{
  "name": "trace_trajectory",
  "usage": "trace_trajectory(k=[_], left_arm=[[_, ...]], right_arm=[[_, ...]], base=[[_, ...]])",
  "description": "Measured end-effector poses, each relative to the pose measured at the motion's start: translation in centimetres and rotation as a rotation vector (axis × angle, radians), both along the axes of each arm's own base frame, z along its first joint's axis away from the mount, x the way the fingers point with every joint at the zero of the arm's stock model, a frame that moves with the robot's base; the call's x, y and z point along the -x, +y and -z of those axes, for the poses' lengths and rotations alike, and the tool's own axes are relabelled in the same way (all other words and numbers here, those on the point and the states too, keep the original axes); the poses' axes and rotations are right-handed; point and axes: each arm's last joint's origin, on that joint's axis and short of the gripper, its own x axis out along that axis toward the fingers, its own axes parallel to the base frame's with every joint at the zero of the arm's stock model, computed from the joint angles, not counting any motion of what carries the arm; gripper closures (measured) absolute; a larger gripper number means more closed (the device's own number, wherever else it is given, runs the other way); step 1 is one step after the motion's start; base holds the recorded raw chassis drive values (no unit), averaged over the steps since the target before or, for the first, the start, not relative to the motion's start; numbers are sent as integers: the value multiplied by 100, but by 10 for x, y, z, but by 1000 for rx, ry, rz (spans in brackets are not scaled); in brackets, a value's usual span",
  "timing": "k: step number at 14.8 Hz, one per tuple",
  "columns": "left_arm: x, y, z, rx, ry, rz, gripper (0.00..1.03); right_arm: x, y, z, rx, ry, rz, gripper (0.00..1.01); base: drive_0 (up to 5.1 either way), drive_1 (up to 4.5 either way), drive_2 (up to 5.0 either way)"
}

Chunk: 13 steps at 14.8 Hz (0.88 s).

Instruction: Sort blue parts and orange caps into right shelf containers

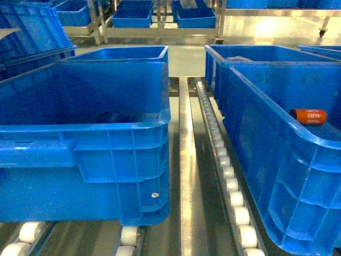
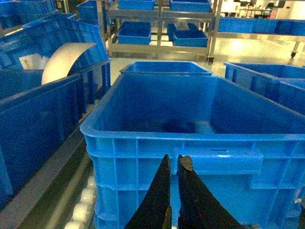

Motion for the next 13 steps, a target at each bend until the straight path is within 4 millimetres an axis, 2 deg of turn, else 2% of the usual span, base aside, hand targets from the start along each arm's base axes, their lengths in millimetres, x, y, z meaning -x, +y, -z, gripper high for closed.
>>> trace_trajectory(k=[1,2,5,9,13], left_arm=[[0,0,0,0,3,0,101],[0,0,0,0,3,0,76],[0,0,0,0,3,0,60],[0,0,0,0,3,0,47],[0,0,0,0,3,0,29]], right_arm=[[0,0,0,0,-1,0,98],[0,0,0,0,-1,0,69],[0,0,0,0,-1,0,54],[0,0,0,0,-1,0,42],[0,0,0,0,-1,0,21]], base=[[0,0,0],[0,0,0],[0,0,0],[0,0,0],[0,0,0]])
